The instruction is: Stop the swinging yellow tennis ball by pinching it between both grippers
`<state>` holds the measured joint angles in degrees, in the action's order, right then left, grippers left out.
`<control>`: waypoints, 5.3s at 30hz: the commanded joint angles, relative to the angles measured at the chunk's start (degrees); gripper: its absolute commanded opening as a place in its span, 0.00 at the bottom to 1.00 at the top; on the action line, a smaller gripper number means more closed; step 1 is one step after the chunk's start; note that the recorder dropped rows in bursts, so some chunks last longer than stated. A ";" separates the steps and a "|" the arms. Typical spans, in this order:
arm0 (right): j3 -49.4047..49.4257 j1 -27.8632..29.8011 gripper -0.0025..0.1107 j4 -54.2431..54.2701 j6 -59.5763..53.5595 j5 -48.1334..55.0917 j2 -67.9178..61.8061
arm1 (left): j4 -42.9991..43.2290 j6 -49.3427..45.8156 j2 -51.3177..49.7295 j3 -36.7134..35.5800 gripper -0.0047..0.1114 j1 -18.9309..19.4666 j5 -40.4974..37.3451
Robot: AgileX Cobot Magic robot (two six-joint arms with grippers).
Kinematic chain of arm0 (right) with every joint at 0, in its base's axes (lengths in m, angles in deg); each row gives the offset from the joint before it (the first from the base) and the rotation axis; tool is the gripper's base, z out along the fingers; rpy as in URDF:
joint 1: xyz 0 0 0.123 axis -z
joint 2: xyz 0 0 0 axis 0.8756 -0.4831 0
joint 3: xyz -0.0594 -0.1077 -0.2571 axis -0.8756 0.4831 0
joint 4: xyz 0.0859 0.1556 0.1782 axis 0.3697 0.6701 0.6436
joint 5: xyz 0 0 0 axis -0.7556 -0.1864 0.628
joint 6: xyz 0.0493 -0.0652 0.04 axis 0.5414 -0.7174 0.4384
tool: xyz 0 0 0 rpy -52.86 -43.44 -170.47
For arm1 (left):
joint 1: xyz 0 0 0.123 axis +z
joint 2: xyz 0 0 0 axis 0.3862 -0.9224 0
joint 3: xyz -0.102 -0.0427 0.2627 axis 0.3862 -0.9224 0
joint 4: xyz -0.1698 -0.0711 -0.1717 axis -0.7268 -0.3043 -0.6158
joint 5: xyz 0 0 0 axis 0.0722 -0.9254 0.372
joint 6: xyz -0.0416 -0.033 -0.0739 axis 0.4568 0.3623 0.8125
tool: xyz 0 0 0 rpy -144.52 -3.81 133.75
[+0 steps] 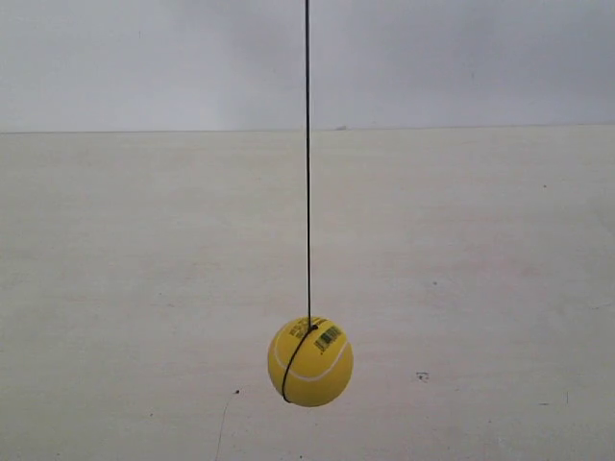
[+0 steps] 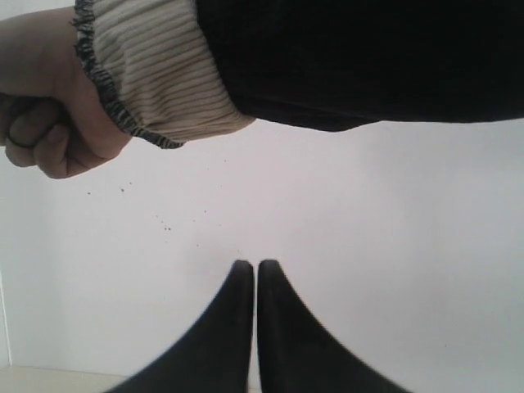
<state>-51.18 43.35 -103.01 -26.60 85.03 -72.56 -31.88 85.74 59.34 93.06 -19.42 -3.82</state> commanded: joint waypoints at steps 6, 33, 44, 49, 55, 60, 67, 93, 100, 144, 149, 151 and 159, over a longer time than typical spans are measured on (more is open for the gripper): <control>0.05 -0.06 0.02 -0.25 0.17 -0.04 0.33 | 4.36 0.02 0.05 -5.47 0.08 0.13 -19.50; 0.05 -0.06 0.02 -0.25 0.17 0.01 0.33 | 5.15 -1.21 0.05 -5.47 0.08 0.13 -32.89; 0.05 -0.06 0.02 -0.25 0.17 0.01 0.33 | 5.05 -37.91 0.05 -5.47 0.08 0.13 -32.89; 0.05 -0.06 0.02 -0.25 0.17 -0.40 0.33 | 5.05 -43.35 0.05 -5.47 0.08 0.13 -32.89; 0.05 -0.06 0.02 -0.25 0.17 -0.40 0.33 | 5.05 -43.35 0.05 -5.47 0.08 0.13 -33.00; 0.05 -0.06 0.02 -0.25 0.17 -0.40 0.33 | 5.05 -43.35 0.05 -5.47 0.08 0.13 -33.00; 0.05 -0.06 0.02 -0.25 0.17 -0.40 0.33 | 5.05 -43.35 0.05 -5.47 0.08 0.13 -33.00; 0.05 -0.06 0.02 -0.25 0.17 -0.40 0.33 | 5.05 -43.58 0.05 -5.47 0.08 0.13 -33.12; 0.05 -0.06 0.02 -0.38 -0.27 2.41 0.33 | 5.05 -43.58 0.05 -5.47 0.08 0.13 -33.12; 14.02 2.74 0.02 45.75 -41.37 -5.87 0.33 | 5.05 -43.58 0.05 -5.47 0.08 0.13 -33.12; 14.02 14.14 0.02 46.18 -41.65 -0.52 0.33 | 5.05 -43.58 0.05 -5.47 0.08 0.13 -33.12; 14.02 17.59 0.02 46.18 -44.12 4.17 0.33 | 5.05 -43.58 0.05 -5.47 0.08 0.13 -33.12; 14.02 20.62 0.02 46.18 -60.75 20.98 0.33 | 5.05 -43.58 0.05 -5.47 0.08 0.13 -33.12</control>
<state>-37.16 63.48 -56.20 -83.28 101.94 -72.56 -26.93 42.24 59.34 87.79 -19.42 -37.11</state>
